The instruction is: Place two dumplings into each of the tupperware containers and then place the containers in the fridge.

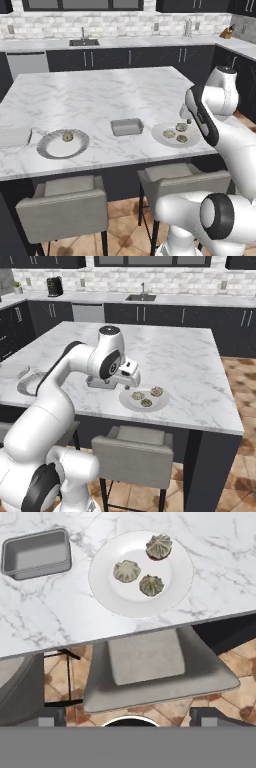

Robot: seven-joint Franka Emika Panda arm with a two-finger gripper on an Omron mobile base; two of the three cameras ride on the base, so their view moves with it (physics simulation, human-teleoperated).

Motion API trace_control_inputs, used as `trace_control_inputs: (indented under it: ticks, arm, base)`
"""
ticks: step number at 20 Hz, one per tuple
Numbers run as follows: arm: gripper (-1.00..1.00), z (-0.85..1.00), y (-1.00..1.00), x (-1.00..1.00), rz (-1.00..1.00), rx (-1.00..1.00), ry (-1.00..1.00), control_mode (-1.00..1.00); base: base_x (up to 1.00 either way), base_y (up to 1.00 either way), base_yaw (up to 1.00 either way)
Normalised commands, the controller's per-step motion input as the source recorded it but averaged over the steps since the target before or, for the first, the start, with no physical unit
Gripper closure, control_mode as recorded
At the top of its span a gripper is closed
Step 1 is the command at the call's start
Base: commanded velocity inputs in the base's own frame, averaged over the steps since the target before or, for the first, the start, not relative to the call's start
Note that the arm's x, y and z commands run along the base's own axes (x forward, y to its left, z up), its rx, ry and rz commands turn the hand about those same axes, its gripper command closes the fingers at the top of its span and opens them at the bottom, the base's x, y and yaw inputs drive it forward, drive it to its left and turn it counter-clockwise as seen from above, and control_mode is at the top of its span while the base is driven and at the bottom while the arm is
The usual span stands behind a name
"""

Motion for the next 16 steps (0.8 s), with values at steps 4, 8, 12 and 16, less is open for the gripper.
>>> trace_control_inputs:
  ticks: [4,8,12,16]
  arm:
    - [-1.0,-0.21,-0.38,0.33,-0.12,0.0,0.05,-1.0]
    - [-1.0,-0.27,-0.13,0.45,-0.07,0.0,0.03,-1.0]
    - [-1.0,-0.44,-0.04,0.52,-0.03,0.0,0.03,-1.0]
    - [-1.0,-0.5,-0.1,0.56,-0.02,0.0,0.01,-1.0]
  base:
    - [0.0,0.0,0.0]
    - [0.0,0.0,0.0]
    - [0.0,0.0,0.0]
    - [0.0,0.0,0.0]
